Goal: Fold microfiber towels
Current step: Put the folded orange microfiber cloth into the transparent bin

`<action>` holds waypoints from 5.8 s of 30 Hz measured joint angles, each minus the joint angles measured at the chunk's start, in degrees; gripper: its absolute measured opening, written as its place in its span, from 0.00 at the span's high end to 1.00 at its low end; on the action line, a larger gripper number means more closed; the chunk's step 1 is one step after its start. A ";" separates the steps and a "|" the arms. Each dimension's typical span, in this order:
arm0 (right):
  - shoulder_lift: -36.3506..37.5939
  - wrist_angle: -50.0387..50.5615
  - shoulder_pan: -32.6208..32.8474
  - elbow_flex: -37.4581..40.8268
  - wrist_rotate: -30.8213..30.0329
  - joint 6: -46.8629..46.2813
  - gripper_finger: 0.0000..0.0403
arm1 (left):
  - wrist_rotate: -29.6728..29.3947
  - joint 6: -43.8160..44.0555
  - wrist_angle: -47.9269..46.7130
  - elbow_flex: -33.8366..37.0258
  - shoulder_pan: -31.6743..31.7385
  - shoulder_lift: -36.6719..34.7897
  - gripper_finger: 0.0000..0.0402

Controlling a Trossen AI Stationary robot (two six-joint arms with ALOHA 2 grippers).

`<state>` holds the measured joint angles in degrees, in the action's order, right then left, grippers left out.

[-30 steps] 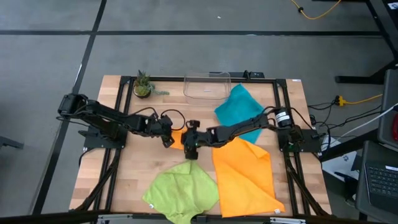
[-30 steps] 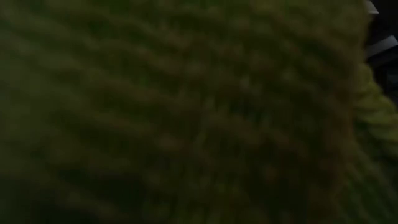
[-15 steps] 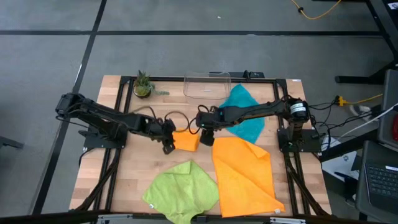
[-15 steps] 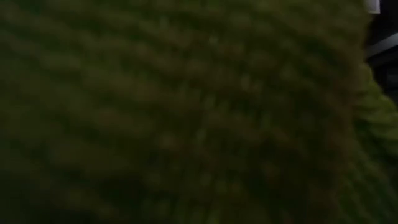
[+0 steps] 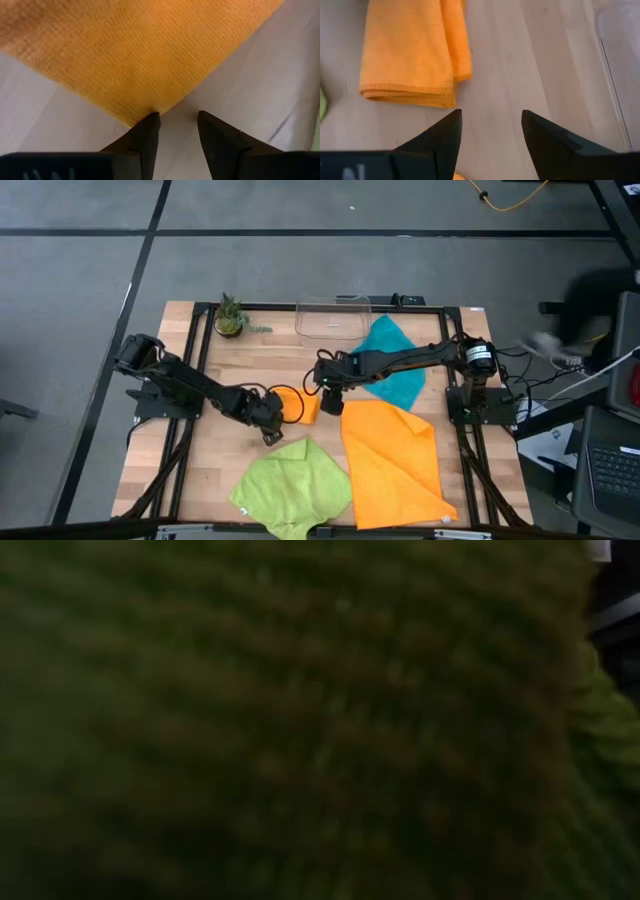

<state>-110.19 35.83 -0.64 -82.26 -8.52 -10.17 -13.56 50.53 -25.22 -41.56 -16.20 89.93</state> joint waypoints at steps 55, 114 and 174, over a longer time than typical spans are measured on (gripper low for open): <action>0.15 19.21 0.74 0.02 14.22 4.46 0.48 | -4.98 -6.94 -10.37 -10.93 9.36 -2.99 0.66; 12.75 -64.77 -2.01 40.74 15.55 -24.38 0.48 | -19.44 -10.65 -9.91 -5.42 13.12 4.81 0.66; -8.23 -43.20 -7.74 12.59 28.23 -33.20 0.32 | -5.20 -2.86 -11.33 -5.42 5.13 -1.01 0.66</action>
<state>-118.42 -7.37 -8.38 -69.67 19.70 -43.37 -18.76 47.67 -36.56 -46.98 -11.07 88.92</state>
